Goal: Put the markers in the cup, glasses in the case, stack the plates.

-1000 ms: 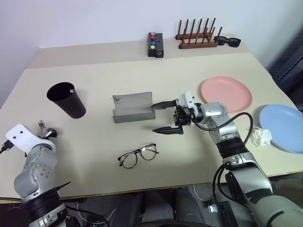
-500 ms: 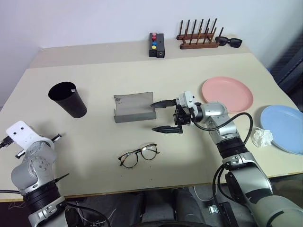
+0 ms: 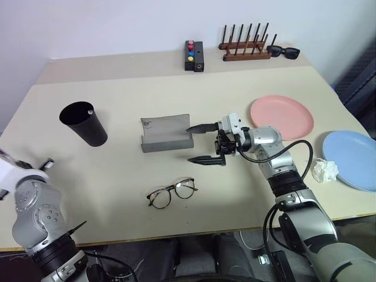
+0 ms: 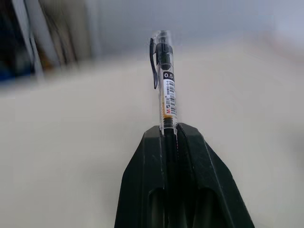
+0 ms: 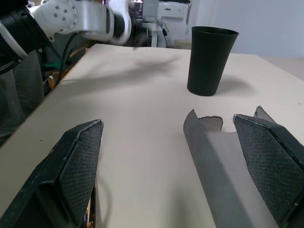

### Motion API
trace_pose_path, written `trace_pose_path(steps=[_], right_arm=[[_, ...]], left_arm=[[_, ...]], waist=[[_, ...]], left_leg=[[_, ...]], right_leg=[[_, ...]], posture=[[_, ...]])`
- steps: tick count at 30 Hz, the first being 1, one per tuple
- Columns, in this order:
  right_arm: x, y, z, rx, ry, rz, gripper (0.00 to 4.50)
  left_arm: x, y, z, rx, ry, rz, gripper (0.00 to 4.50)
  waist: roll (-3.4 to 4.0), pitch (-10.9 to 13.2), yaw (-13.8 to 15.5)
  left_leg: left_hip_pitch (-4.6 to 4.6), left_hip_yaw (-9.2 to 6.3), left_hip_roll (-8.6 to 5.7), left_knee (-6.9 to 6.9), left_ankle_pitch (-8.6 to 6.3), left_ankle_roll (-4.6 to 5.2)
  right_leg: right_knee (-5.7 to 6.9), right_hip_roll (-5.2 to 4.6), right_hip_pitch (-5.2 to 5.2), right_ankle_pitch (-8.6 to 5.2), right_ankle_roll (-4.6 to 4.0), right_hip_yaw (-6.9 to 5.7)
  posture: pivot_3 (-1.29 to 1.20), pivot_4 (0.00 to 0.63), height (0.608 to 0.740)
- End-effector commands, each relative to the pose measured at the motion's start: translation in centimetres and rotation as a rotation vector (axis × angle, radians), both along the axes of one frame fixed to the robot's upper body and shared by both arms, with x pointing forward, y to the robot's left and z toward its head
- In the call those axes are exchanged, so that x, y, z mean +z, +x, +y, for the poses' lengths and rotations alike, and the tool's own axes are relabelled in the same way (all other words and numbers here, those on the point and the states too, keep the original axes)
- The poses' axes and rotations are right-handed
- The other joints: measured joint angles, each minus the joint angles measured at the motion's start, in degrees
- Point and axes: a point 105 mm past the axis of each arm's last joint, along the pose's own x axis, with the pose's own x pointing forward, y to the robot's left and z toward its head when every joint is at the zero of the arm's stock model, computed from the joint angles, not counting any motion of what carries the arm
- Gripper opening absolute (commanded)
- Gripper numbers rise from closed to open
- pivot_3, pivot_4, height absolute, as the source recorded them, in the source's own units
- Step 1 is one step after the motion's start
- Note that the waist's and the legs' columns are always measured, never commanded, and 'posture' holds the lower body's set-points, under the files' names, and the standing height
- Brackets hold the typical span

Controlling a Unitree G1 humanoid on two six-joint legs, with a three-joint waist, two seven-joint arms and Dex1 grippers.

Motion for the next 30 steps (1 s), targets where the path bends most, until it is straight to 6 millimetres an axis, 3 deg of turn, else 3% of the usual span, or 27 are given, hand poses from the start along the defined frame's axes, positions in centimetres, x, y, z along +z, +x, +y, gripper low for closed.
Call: trace_pose_path(steps=[1,5,11,15,21,30], right_arm=[[1.6,0.3,0.4,0.006,0.028,-0.063,4.50],[2.0,0.5,0.4,-0.004,0.040,-0.068,4.50],[2.7,0.9,0.2,-0.031,0.067,-0.071,4.50],[3.0,1.1,0.2,-0.043,0.076,-0.074,4.50],[3.1,1.1,0.0,-0.057,0.083,-0.081,4.50],[3.1,0.9,-0.5,-0.081,0.085,-0.083,4.50]], left_arm=[[3.1,-1.1,0.1,-0.002,0.093,-0.192,0.02],[5.8,-0.9,-0.3,-0.038,0.170,-0.348,0.02],[10.3,3.1,-3.4,-0.237,0.305,-0.472,0.02],[12.2,5.7,-5.6,-0.378,0.399,-0.481,0.02],[12.4,8.6,-8.2,-0.581,0.532,-0.402,0.02],[11.8,9.4,-8.8,-0.642,0.689,-0.303,0.02]], waist=[[0.00,0.00,0.00],[-0.02,-0.01,0.00],[-0.04,-0.02,0.01],[-0.04,-0.02,-0.22],[-0.04,-0.02,-0.58],[-0.04,-0.02,-0.45]], left_leg=[[0.00,0.00,0.00,0.00,0.00,0.00],[0.00,-0.01,0.00,0.00,0.00,0.00],[-0.01,-0.02,-0.01,0.02,0.00,0.01],[-0.01,-0.02,-0.01,-0.01,0.00,0.01],[-0.01,-0.02,0.00,-0.07,0.00,0.01],[-0.01,-0.03,-0.01,-0.06,0.01,0.01]], right_leg=[[0.00,0.00,0.00,0.00,0.00,0.00],[0.00,0.00,0.00,0.00,0.00,0.00],[0.00,0.00,0.02,0.00,0.00,-0.02],[0.00,0.00,0.00,0.00,0.00,-0.02],[0.01,0.01,-0.04,0.00,0.00,-0.02],[0.01,0.01,-0.05,0.00,0.00,-0.02]], posture=[[0.00,0.150,0.740],[0.00,0.150,0.740],[0.00,0.150,0.740],[0.00,0.150,0.740],[0.00,0.150,0.740],[0.00,0.150,0.740]])
